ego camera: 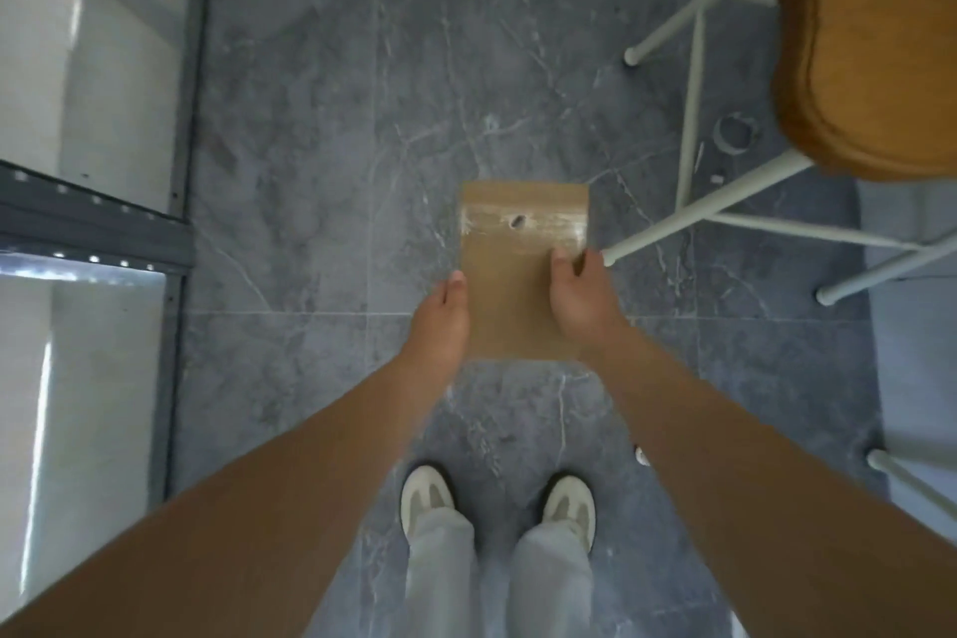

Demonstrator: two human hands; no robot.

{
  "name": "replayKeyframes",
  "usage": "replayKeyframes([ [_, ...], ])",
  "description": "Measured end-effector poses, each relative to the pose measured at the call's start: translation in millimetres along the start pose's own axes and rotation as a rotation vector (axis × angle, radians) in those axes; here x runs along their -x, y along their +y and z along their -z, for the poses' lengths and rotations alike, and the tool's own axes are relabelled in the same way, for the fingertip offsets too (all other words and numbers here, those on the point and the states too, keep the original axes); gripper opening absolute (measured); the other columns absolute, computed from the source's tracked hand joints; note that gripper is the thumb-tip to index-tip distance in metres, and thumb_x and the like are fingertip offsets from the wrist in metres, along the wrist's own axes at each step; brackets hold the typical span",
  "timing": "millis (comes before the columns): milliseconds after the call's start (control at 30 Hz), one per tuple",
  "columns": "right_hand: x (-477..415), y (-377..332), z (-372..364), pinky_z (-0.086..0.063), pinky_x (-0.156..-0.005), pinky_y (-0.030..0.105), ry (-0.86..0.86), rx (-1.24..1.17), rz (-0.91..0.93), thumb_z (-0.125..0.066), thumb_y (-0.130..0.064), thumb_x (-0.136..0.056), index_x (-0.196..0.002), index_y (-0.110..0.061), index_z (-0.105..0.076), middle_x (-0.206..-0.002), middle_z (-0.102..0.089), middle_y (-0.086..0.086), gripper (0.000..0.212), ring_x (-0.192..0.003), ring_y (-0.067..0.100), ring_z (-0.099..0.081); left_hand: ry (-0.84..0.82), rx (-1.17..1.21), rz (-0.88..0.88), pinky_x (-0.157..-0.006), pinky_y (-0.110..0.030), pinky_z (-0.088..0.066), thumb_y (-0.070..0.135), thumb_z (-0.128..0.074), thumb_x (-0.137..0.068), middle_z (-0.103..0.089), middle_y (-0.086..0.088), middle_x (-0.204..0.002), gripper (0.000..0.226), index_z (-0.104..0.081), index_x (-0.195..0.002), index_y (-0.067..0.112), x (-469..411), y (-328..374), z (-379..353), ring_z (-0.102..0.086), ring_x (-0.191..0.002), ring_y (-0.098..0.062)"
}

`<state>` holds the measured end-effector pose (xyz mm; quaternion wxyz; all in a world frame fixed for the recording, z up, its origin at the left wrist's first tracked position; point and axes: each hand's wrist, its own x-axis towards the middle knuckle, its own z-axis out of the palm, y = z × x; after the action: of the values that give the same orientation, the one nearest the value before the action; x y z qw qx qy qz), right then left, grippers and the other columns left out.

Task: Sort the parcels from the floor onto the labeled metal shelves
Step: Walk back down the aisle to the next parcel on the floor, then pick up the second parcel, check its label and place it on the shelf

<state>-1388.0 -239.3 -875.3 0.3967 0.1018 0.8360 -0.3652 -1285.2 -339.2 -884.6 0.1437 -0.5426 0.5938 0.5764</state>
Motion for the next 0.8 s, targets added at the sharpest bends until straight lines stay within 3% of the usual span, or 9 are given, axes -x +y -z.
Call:
replayKeyframes([
  [67, 30, -46, 9, -0.036, -0.104, 0.037, -0.020, 0.039, 0.068, -0.034, -0.039, -0.105, -0.148, -0.012, -0.030, -0.147, -0.045, 0.011, 0.052, -0.133, 0.033, -0.045, 0.065, 0.000, -0.028, -0.114, -0.049, -0.040, 0.053, -0.028, -0.103, -0.056, -0.019, -0.144, 0.065, -0.056, -0.140, 0.008, 29, 29, 30, -0.054, -0.132, -0.034],
  [200, 98, -121, 34, -0.036, -0.101, 0.035, -0.091, 0.113, 0.189, -0.032, -0.040, -0.105, -0.149, -0.014, -0.030, -0.148, -0.045, 0.011, 0.051, -0.134, 0.031, -0.045, 0.147, -0.013, -0.130, -0.110, -0.032, -0.035, 0.033, -0.025, -0.110, -0.051, -0.015, -0.149, 0.050, -0.050, -0.144, 0.007, 97, 76, 83, -0.048, -0.136, -0.029],
  [333, 167, -172, 65, -0.033, -0.109, 0.039, -0.102, 0.187, 0.245, -0.031, -0.041, -0.105, -0.153, -0.015, -0.027, -0.154, -0.039, 0.010, 0.054, -0.139, 0.032, -0.039, 0.200, 0.029, -0.206, -0.097, -0.018, -0.029, 0.031, -0.025, -0.111, -0.046, -0.010, -0.152, 0.048, -0.042, -0.149, 0.007, 173, 107, 110, -0.042, -0.141, -0.022],
  [433, 221, -205, 87, -0.033, -0.108, 0.039, -0.124, 0.230, 0.338, -0.029, -0.043, -0.105, -0.151, -0.014, -0.030, -0.153, -0.040, 0.011, 0.054, -0.138, 0.032, -0.040, 0.287, 0.091, -0.286, -0.107, -0.021, -0.029, 0.034, -0.026, -0.110, -0.047, -0.007, -0.151, 0.049, -0.043, -0.148, 0.009, 233, 128, 127, -0.044, -0.140, -0.022],
  [500, 256, -227, 102, -0.035, -0.107, 0.040, -0.143, 0.242, 0.409, -0.028, -0.043, -0.105, -0.150, -0.016, -0.031, -0.150, -0.042, 0.011, 0.053, -0.136, 0.032, -0.042, 0.365, 0.150, -0.334, -0.116, -0.033, -0.034, 0.036, -0.027, -0.110, -0.049, -0.007, -0.151, 0.050, -0.045, -0.149, 0.011, 274, 141, 139, -0.046, -0.139, -0.022],
  [567, 291, -243, 115, -0.036, -0.108, 0.043, -0.156, 0.246, 0.484, -0.029, -0.042, -0.105, -0.149, -0.017, -0.033, -0.149, -0.044, 0.009, 0.051, -0.134, 0.032, -0.043, 0.469, 0.192, -0.364, -0.104, -0.035, -0.042, 0.036, -0.028, -0.109, -0.058, -0.007, -0.141, 0.048, -0.053, -0.143, 0.012, 314, 150, 153, -0.055, -0.124, -0.021],
  [667, 341, -252, 126, -0.033, -0.111, 0.042, -0.201, 0.270, 0.587, -0.029, -0.040, -0.106, -0.153, -0.019, -0.026, -0.154, -0.038, 0.006, 0.052, -0.139, 0.029, -0.039, 0.580, 0.215, -0.415, -0.077, -0.027, -0.038, 0.032, -0.031, -0.109, -0.065, -0.006, -0.114, 0.039, -0.064, -0.120, 0.014, 369, 150, 172, -0.054, -0.090, -0.011],
  [700, 358, -253, 129, -0.030, -0.113, 0.042, -0.226, 0.278, 0.610, -0.029, -0.040, -0.106, -0.155, -0.018, -0.023, -0.156, -0.035, 0.005, 0.054, -0.142, 0.029, -0.036, 0.606, 0.215, -0.424, -0.075, -0.026, -0.037, 0.030, -0.032, -0.109, -0.065, -0.007, -0.112, 0.036, -0.065, -0.116, 0.016, 387, 146, 178, -0.053, -0.087, -0.010],
  [800, 404, -264, 128, -0.032, -0.114, 0.043, -0.297, 0.273, 0.658, -0.030, -0.041, -0.106, -0.153, -0.017, -0.027, -0.155, -0.037, 0.007, 0.053, -0.140, 0.029, -0.037, 0.716, 0.214, -0.454, -0.084, -0.019, -0.035, 0.023, -0.037, -0.108, -0.065, -0.001, -0.124, 0.036, -0.063, -0.133, 0.016, 435, 138, 198, -0.053, -0.103, -0.008],
])
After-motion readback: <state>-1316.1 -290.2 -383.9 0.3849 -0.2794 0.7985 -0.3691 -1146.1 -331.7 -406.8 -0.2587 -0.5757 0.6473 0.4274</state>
